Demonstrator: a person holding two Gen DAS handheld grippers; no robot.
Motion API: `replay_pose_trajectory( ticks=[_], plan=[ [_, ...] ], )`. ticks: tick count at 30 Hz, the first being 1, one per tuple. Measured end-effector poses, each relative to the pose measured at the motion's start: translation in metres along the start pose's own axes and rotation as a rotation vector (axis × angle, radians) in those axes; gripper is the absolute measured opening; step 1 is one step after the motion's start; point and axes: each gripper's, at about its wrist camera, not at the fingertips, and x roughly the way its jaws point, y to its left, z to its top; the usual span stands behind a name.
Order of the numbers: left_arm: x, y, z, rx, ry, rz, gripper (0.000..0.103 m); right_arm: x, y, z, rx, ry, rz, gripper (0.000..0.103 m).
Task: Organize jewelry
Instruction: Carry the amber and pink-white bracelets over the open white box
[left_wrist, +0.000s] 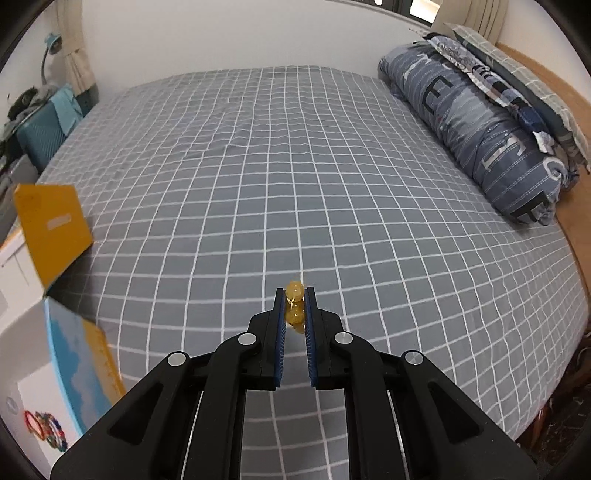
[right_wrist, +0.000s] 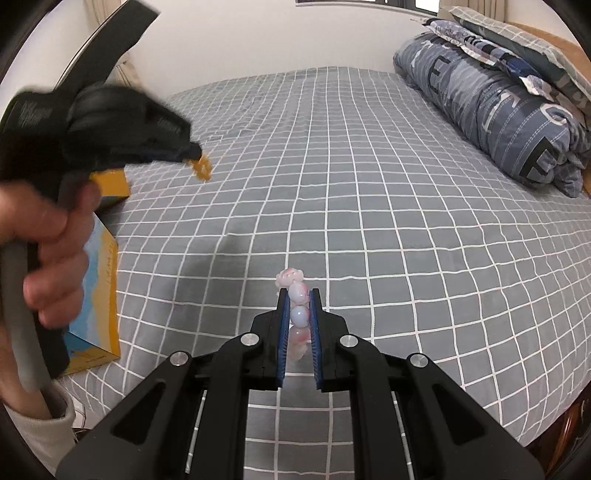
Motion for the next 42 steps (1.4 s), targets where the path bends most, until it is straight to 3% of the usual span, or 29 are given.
replay_pose_trajectory(
  ticks=[19,27,42],
  plan=[
    [-0.086,0.058,-0.068,-0.001,-0.122,0.119,0.009,-0.022,0.042,0.023,-0.023,-0.098,-0.05,0.01],
    [-0.115,0.106,-0.087,-0.045,-0.159,0.169,0.009,-0.029,0.093,0.035,-0.08,-0.128,0.01,0.01],
    [-0.174,0.212,-0.127,-0.222,-0.233,0.281,0.01,-0.042,0.208,0.047,-0.223,-0.165,0.154,0.01]
  ],
)
